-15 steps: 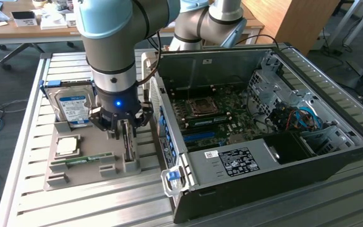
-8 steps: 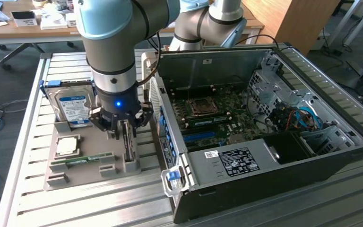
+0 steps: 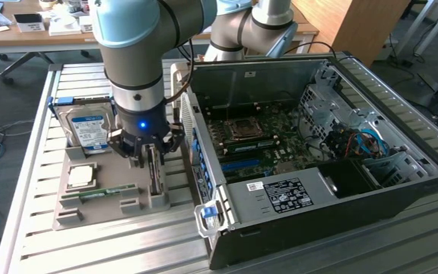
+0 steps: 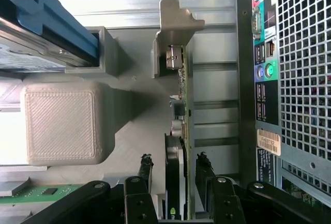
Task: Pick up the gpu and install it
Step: 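Pick up the gpu and move the gpu toward the slot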
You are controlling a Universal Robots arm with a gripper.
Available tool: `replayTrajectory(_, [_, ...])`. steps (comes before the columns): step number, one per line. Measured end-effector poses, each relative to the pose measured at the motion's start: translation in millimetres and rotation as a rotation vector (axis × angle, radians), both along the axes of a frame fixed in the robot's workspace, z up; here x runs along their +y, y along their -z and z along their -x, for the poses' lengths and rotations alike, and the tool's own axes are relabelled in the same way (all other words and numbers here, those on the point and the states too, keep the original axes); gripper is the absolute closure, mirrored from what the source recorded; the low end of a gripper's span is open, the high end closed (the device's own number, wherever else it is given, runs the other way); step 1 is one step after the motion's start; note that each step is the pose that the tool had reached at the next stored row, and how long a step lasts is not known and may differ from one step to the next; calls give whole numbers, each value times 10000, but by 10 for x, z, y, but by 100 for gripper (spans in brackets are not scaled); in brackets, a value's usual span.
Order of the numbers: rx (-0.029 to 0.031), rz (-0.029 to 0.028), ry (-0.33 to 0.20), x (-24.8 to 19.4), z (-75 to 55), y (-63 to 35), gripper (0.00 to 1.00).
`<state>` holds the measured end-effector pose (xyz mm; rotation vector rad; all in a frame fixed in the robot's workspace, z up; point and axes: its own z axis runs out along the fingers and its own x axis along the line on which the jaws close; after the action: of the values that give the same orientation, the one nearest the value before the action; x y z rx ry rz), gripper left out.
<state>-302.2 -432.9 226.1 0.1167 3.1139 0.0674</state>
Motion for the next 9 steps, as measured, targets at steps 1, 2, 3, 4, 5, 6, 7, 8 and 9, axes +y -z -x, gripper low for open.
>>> replayTrajectory(1, [0, 1, 0, 4, 0, 1, 53])
replayTrajectory(2, [-1, 0, -1, 8, -1, 3, 53])
replayTrajectory(3, [-2, 0, -2, 9, -1, 3, 53])
replayTrajectory(4, [0, 1, -2, 10, -1, 3, 53])
replayTrajectory(5, [-1, 0, -3, 10, -1, 3, 53])
replayTrajectory(6, [-1, 0, -1, 11, -1, 3, 53])
replayTrajectory(7, [-1, 0, -1, 11, 0, 3, 53])
replayTrajectory(8, [-1, 0, -1, 11, 0, 3, 53])
replayTrajectory(9, [-1, 0, -1, 11, 0, 3, 53])
